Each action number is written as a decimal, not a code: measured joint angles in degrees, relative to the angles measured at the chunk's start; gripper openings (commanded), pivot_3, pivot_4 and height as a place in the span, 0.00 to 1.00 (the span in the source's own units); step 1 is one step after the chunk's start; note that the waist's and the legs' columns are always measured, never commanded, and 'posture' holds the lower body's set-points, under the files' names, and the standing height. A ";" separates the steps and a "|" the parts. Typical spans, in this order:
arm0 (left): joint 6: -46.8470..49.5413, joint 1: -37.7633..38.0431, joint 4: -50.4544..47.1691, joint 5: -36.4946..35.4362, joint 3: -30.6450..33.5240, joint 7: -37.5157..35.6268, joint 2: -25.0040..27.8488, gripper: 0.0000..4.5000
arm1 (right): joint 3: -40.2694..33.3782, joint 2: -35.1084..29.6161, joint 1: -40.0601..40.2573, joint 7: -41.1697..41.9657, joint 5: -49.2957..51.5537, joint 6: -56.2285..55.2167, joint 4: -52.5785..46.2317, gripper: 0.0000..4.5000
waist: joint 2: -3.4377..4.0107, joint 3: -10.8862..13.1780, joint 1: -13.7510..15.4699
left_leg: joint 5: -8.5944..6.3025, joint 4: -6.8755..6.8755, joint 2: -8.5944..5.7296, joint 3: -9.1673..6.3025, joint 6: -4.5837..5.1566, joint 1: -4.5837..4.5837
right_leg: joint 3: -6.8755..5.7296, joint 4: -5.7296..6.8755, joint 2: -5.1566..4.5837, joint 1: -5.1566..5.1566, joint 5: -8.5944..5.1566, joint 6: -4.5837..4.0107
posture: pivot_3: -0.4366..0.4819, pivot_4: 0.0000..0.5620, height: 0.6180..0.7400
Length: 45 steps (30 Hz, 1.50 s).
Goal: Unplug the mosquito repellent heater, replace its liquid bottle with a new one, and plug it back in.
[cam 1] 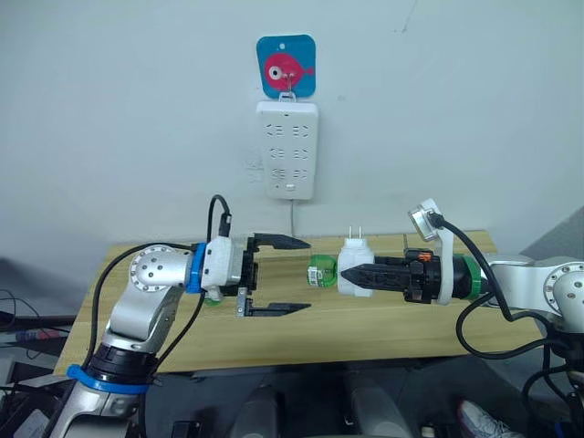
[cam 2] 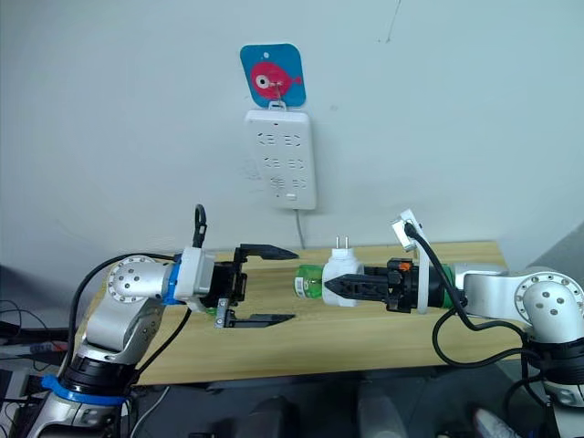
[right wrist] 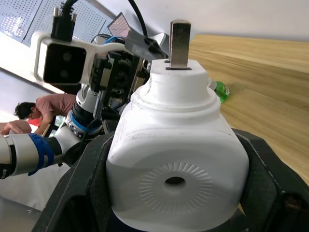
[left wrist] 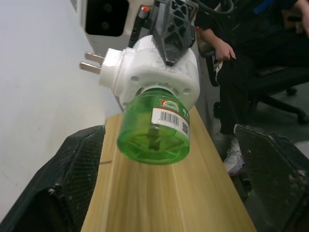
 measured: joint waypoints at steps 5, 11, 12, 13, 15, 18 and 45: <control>-3.99 -1.56 2.52 3.81 -1.68 2.24 -3.60 0.97 | 0.00 0.00 -0.02 -0.01 0.05 0.00 -0.08 0.66 | 0.00 0.00 -0.03 | 0.00 0.00 0.00 0.02 0.00 0.00 | 0.01 0.00 0.00 -0.01 0.00 0.00 | 0.35 0.26 0.92; -6.84 -2.93 5.27 5.78 -2.31 3.55 -5.62 0.89 | 0.00 0.00 -0.06 -0.02 0.09 0.00 -0.10 0.66 | 0.00 0.00 -0.03 | 0.00 0.00 0.01 0.01 0.00 0.01 | 0.02 0.02 0.00 -0.01 0.00 0.00 | 0.35 0.26 0.92; -6.92 -2.95 5.49 5.90 -2.38 3.55 -5.78 0.84 | 0.00 0.00 -0.06 -0.03 0.11 0.00 -0.10 0.66 | 0.00 0.00 -0.04 | 0.00 0.00 0.01 0.01 0.00 0.00 | 0.02 0.02 0.00 -0.01 0.00 0.00 | 0.35 0.26 0.92; -6.95 -2.99 5.56 5.92 -2.56 3.54 -5.90 0.78 | 0.01 0.00 -0.06 -0.03 0.13 0.00 -0.10 0.66 | 0.00 0.00 -0.05 | 0.00 0.00 0.01 0.01 0.00 0.00 | 0.01 0.02 0.00 -0.01 0.00 0.00 | 0.35 0.26 0.92; -6.94 -3.13 5.56 5.92 -2.94 3.34 -6.10 0.64 | 0.00 0.00 -0.11 -0.05 0.16 -0.04 -0.10 0.66 | 0.00 0.00 -0.05 | 0.00 0.00 0.00 0.01 0.00 0.00 | 0.01 0.02 0.00 -0.01 0.00 0.00 | 0.35 0.26 0.92; -6.70 -3.26 5.52 5.85 -3.28 3.12 -6.09 0.51 | -0.08 -0.12 -0.39 -0.22 0.14 -0.10 -0.07 0.66 | 0.00 0.00 -0.05 | 0.00 0.00 0.01 0.00 0.00 0.00 | 0.00 0.02 0.00 -0.01 0.00 0.00 | 0.36 0.27 0.92; 49.19 -11.10 0.29 -11.85 -6.83 2.13 7.36 1.00 | 2.09 1.29 -1.78 2.45 -4.86 0.94 -3.25 0.66 | -0.02 0.02 -0.80 | 0.03 -0.02 0.03 -0.11 -0.03 -0.02 | -0.01 0.04 0.09 -0.08 -0.05 0.00 | 0.37 0.27 0.92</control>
